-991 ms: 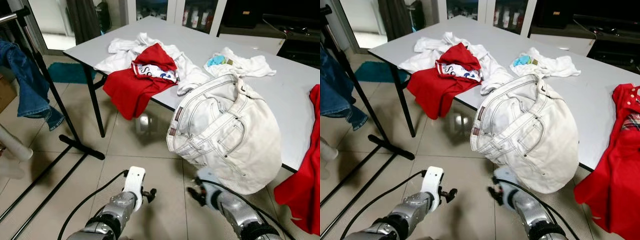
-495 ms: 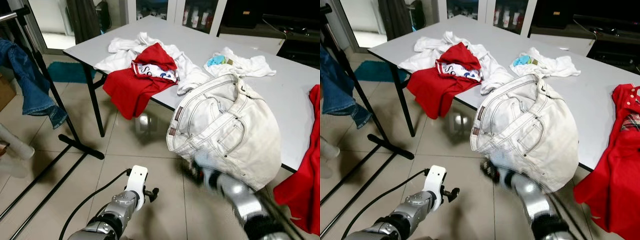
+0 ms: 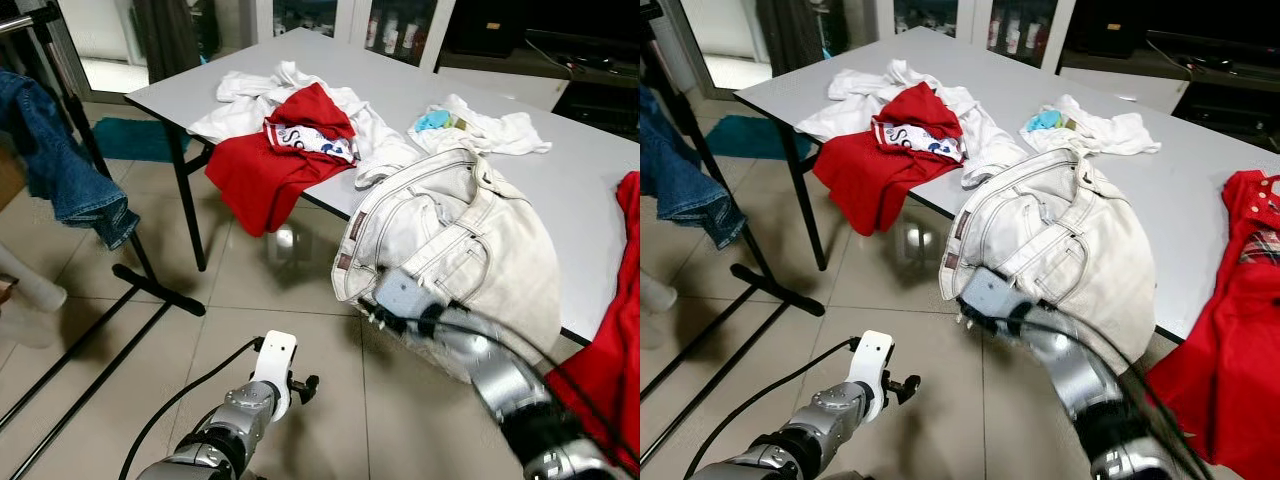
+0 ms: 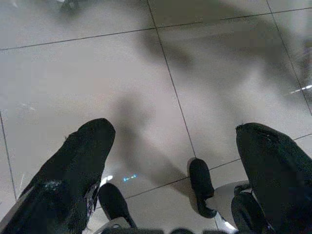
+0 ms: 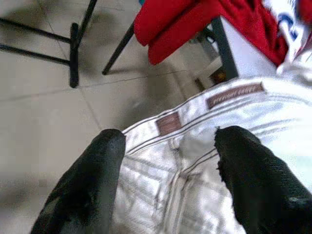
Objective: Hang hanger
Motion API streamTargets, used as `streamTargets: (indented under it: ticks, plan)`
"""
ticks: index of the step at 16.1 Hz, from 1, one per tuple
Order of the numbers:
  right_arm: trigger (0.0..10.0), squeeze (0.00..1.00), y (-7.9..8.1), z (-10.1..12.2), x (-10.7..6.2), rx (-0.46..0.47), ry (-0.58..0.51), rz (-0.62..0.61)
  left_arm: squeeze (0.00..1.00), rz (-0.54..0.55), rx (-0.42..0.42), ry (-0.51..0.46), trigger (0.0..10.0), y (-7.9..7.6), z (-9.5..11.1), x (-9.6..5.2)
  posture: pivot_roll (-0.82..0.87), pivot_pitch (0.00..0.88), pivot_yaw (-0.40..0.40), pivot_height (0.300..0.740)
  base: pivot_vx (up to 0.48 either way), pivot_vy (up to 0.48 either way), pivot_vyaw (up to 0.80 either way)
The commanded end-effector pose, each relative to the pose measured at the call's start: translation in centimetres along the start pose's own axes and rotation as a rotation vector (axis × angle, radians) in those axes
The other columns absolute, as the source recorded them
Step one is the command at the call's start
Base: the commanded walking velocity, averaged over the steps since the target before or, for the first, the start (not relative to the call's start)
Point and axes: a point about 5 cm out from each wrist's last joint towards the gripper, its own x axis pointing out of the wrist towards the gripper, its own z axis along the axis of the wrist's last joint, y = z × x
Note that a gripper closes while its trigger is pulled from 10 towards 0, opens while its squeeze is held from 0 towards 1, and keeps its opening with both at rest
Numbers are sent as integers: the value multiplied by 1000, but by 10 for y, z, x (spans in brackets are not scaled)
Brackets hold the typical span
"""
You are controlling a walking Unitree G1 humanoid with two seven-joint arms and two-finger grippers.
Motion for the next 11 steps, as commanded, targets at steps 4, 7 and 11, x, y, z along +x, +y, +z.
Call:
streamTargets:
  ticks: [4,7,11]
  plan:
    - [10000,0,-4,1,16,-214,81,28,0,-41,64,-14,10000,-10,7,2,-13,0,-65,740,0,0,0]
    - [10000,0,2,-8,21,-269,157,75,0,-52,76,-23,10000,-14,11,3,-13,0,-65,740,0,0,0]
    - [10000,0,-2,-16,26,-325,248,53,0,-63,85,-24,10000,-15,11,3,-9,0,-62,740,0,0,0]
